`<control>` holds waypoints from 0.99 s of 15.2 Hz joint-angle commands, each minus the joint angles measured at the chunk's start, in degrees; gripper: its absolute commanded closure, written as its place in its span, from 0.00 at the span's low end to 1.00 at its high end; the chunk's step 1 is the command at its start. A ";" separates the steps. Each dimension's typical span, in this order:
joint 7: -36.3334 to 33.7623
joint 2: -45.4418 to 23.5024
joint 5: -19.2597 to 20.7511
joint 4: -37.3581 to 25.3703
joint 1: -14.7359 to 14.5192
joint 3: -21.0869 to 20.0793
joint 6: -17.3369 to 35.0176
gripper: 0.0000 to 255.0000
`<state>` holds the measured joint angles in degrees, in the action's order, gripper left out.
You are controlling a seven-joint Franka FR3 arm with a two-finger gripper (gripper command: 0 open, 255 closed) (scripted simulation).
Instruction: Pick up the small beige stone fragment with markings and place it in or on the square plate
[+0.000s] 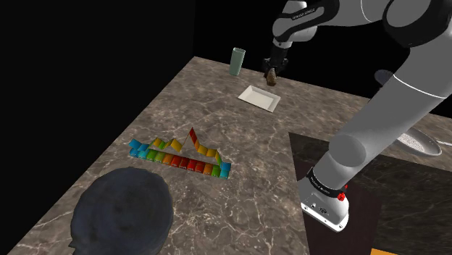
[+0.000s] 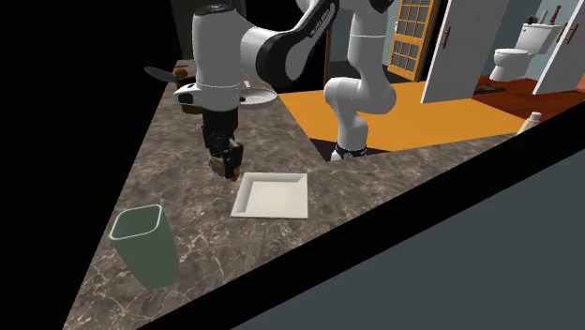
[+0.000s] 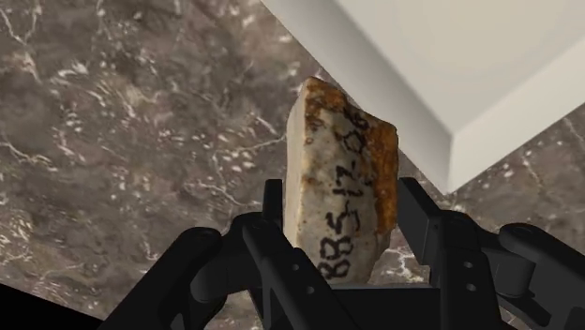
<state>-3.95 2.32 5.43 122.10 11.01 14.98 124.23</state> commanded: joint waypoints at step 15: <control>-13.20 10.88 3.32 18.16 -3.92 -6.43 6.35 1.00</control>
<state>-17.13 13.54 8.69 139.67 7.04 8.48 129.78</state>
